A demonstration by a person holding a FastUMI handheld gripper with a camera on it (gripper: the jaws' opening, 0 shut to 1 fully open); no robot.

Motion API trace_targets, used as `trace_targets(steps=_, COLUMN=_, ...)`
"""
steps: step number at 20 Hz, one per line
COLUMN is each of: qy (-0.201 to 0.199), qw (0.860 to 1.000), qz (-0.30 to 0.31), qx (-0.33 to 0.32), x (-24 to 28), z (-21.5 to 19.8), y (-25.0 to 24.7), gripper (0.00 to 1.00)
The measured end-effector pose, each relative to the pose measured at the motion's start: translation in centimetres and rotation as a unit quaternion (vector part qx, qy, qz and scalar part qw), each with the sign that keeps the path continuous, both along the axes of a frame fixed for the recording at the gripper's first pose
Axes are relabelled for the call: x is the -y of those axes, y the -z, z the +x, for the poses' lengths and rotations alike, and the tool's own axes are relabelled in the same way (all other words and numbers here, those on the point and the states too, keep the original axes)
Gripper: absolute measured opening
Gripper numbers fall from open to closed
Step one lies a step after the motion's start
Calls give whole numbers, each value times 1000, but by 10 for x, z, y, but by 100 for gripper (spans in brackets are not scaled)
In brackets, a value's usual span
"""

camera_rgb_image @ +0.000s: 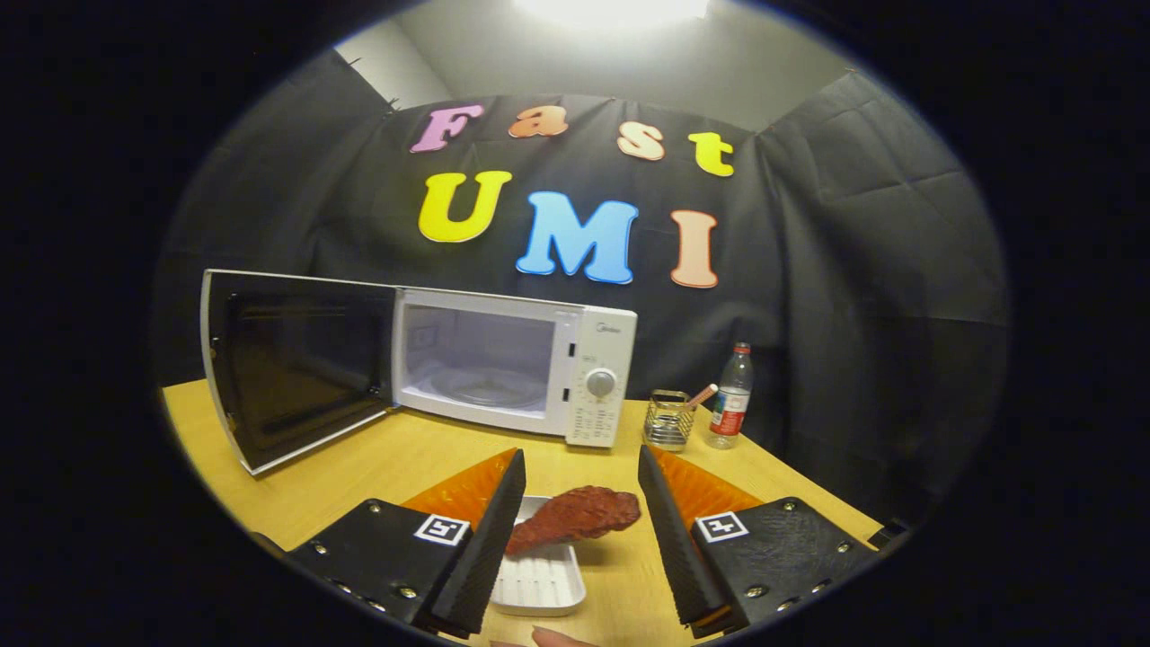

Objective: Open the microwave, put the food inside, and close the microwave door.

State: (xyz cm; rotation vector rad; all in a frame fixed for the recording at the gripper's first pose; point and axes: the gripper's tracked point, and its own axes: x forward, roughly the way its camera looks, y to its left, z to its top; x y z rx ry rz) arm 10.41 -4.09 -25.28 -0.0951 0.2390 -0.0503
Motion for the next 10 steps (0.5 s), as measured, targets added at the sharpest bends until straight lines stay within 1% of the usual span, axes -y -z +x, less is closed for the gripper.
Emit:
trace_targets(steps=2, qy=22, qw=999, qz=34, qx=-18, x=21, z=8, y=19, gripper=77)
trace_targets(steps=4, qy=19, qw=994, qz=103, qx=-39, x=23, z=17, y=39, gripper=77)
trace_targets(steps=5, qy=22, qw=989, qz=139, qx=-51, x=24, z=23, y=48, gripper=77)
trace_targets(steps=7, qy=12, qw=973, qz=214, qx=-82, x=18, z=31, y=69, gripper=77)
trace_targets(steps=8, qy=3, qw=963, qz=253, qx=-95, x=11, z=33, y=74, gripper=78)
trace_targets(steps=9, qy=-10, qw=951, qz=292, qx=-103, x=4, z=37, y=76, gripper=82)
trace_targets(steps=10, qy=-19, qw=938, qz=329, qx=-107, x=-2, z=39, y=77, gripper=82)
